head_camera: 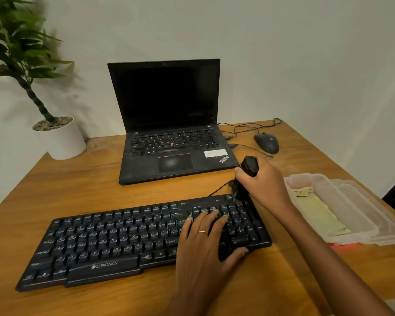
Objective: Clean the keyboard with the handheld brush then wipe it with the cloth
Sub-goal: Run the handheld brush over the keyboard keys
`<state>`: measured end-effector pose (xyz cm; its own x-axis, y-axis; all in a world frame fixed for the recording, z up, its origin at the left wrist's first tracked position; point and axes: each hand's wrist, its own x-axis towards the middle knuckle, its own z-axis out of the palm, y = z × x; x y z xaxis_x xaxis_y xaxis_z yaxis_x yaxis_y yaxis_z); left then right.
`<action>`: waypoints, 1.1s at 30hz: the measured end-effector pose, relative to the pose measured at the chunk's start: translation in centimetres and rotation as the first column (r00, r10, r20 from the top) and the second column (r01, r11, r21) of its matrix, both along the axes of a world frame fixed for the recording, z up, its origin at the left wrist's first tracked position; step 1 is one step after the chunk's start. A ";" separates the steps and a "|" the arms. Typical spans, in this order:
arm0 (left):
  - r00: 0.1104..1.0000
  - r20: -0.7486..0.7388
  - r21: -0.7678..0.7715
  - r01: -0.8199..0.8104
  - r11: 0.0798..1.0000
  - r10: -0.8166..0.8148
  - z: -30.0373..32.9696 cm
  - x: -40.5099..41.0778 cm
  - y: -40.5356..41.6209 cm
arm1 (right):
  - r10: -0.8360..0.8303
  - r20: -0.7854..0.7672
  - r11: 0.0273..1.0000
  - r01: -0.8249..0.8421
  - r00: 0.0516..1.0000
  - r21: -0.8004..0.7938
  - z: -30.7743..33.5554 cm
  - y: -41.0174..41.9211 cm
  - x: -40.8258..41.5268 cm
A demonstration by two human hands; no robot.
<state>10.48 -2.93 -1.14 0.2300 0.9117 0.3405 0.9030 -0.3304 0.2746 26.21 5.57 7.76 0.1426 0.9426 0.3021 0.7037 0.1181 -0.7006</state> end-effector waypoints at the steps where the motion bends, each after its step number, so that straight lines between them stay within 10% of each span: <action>1: 1.000 0.001 0.004 0.000 1.000 0.000 0.0 0.0 0.0 | 0.014 -0.005 1.000 -0.014 1.000 -0.015 -0.2 -0.2 -0.1; 7: 1.000 0.005 0.021 -0.001 1.000 0.001 0.0 0.1 -0.1 | 0.216 0.144 0.958 -0.181 0.966 -0.224 1.6 -1.5 0.3; 16: 1.000 -0.013 0.040 -0.007 0.999 0.007 -0.4 0.1 0.0 | 0.071 0.047 0.991 -0.075 0.996 0.106 -0.6 1.3 -0.5; 25: 1.000 0.017 0.059 0.000 0.998 -0.001 -0.2 0.0 -0.1 | 0.279 0.127 0.924 -0.229 0.952 -0.307 1.9 -3.8 1.1; 33: 1.000 0.016 0.040 -0.001 0.999 0.001 -0.3 0.0 -0.1 | 0.044 0.059 0.998 -0.047 0.997 0.052 -0.4 0.8 0.0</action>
